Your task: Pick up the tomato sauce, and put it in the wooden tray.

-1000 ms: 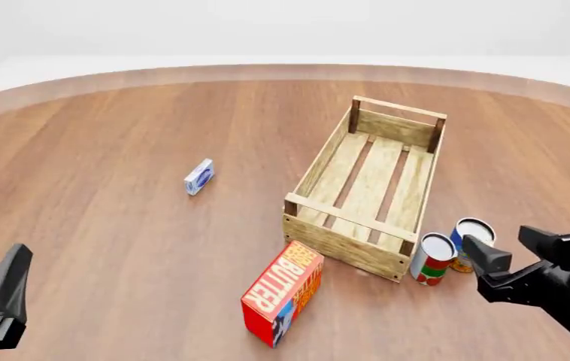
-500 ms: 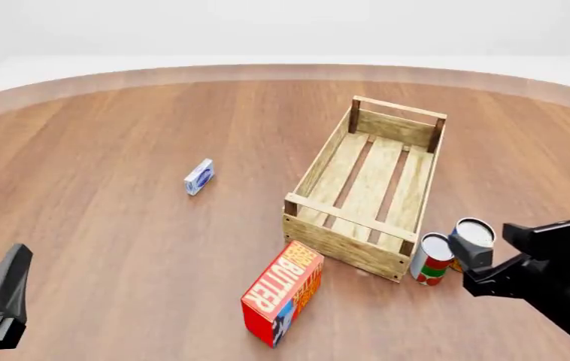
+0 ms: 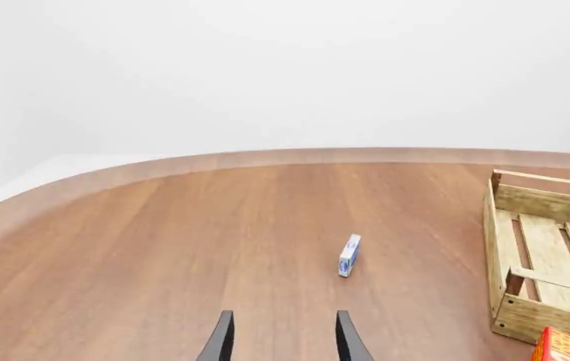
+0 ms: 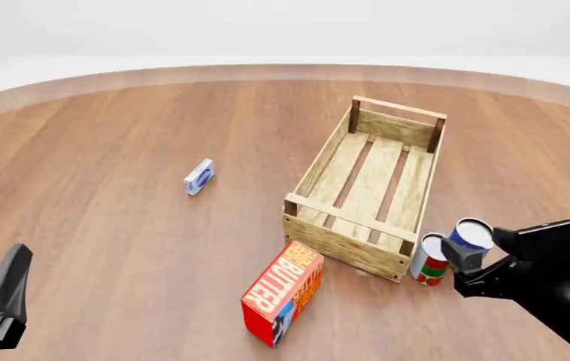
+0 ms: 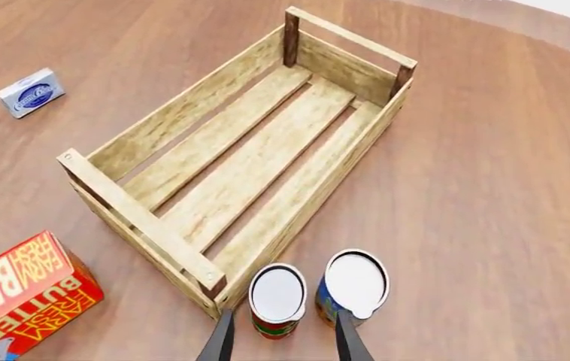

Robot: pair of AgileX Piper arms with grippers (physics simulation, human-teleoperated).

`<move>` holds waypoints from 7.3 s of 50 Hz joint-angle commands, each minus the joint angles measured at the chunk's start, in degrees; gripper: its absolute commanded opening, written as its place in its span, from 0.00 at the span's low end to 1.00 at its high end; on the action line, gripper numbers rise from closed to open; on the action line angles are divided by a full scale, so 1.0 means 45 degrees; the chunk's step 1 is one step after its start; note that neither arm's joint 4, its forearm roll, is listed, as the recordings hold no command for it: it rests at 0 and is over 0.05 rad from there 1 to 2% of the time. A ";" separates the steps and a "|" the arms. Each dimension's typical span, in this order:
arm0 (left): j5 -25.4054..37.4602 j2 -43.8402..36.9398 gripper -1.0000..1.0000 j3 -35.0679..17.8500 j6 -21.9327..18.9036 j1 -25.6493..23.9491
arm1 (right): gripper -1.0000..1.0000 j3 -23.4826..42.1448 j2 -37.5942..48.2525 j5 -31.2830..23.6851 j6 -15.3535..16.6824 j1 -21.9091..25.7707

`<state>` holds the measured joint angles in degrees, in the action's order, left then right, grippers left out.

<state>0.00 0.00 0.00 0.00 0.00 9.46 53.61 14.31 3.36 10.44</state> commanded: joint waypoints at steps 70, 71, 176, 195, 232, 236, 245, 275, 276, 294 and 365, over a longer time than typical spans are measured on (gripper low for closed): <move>0.0000 0.0000 1.00 0.0000 0.0000 0.0000 | 1.00 -0.0531 0.3544 0.3416 -0.0202 0.0079; 0.0000 0.0000 1.00 0.0000 0.0000 0.0000 | 1.00 -0.0532 0.3548 0.3420 -0.0202 0.0079; 0.0000 0.0000 1.00 0.0000 0.0000 0.0000 | 1.00 -0.0627 0.7214 0.6464 -0.0308 0.0030; 0.0000 0.0000 1.00 0.0000 0.0000 0.0000 | 1.00 -0.0490 0.7406 0.6523 -0.0285 0.0076; 0.0000 0.0000 1.00 0.0000 0.0000 0.0000 | 0.00 -0.0282 0.7805 0.6623 -0.0123 0.0151; 0.0000 0.0000 1.00 0.0000 0.0000 0.0000 | 0.00 -0.0312 0.7546 0.6442 -0.0116 0.0114; 0.0000 0.0000 1.00 0.0000 0.0000 0.0000 | 0.00 -0.0367 0.7511 0.6478 -0.0049 0.0084; 0.0000 0.0000 1.00 0.0000 0.0000 0.0000 | 0.00 -0.0307 0.3242 0.3387 0.0330 -0.0290; 0.0000 0.0000 1.00 0.0000 0.0000 0.0000 | 0.00 -0.0301 0.3092 0.3257 0.0326 -0.0273; 0.0000 0.0000 1.00 0.0000 0.0000 0.0000 | 0.00 0.0131 0.0925 0.1183 0.0366 -0.0342; 0.0000 0.0000 1.00 0.0000 0.0000 0.0000 | 0.00 0.2756 -0.1057 -0.2116 0.0656 -0.0393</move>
<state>0.00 0.00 0.00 0.00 0.00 19.45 47.88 5.77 6.48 8.75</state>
